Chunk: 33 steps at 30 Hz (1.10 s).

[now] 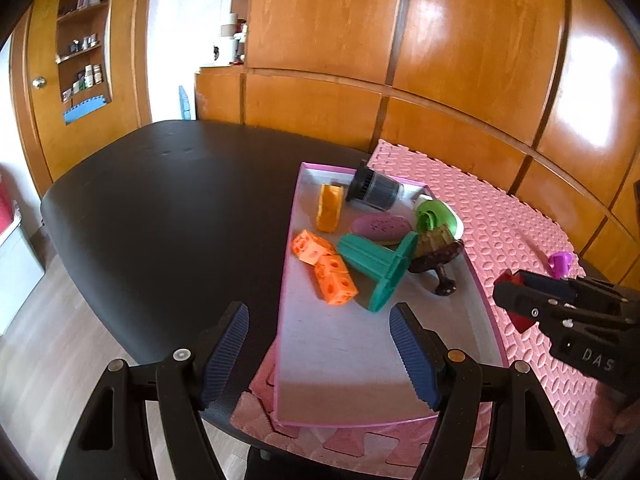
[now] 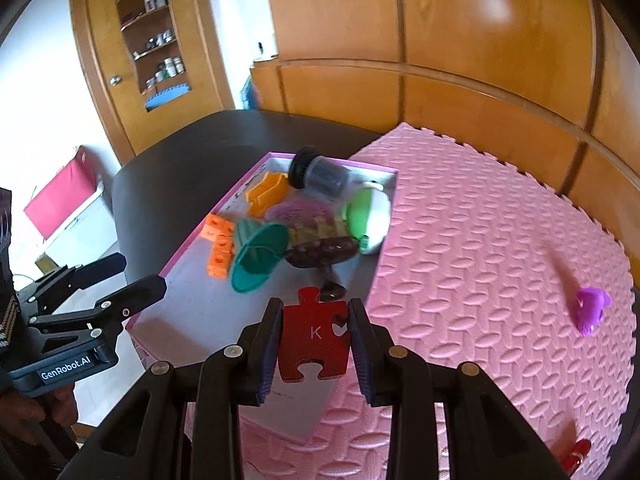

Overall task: Organize rigid objects
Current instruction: 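Carry the red K block into the tray and open the right tool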

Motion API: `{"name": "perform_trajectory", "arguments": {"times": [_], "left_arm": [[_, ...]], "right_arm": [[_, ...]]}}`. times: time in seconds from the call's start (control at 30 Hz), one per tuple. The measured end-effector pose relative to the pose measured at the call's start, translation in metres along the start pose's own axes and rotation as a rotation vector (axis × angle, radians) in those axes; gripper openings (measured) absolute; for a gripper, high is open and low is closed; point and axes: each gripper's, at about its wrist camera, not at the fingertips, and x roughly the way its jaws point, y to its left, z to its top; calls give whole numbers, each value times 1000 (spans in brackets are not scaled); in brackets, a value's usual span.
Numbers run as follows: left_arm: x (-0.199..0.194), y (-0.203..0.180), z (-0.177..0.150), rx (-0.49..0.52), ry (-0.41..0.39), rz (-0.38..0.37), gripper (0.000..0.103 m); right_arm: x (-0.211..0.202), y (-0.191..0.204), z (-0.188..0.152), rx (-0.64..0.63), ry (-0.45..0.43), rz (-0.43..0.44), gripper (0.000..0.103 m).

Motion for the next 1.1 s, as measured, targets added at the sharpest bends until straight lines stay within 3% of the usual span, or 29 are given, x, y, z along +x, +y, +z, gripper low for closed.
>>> {"name": "perform_trajectory", "arguments": {"times": [0.33, 0.63, 0.77, 0.87, 1.1], "left_arm": [[1, 23, 5, -48, -6, 47, 73], [4, 31, 3, -53, 7, 65, 73], [5, 31, 3, -48, 11, 68, 73], [6, 30, 2, -43, 11, 72, 73], [5, 26, 1, -31, 12, 69, 73]], "right_arm": [[21, 10, 3, -35, 40, -1, 32], [64, 4, -1, -47, 118, -77, 32], [75, 6, -6, -64, 139, -73, 32], [76, 12, -11, -109, 121, -111, 33], [75, 12, -12, -105, 115, -106, 35]]}}
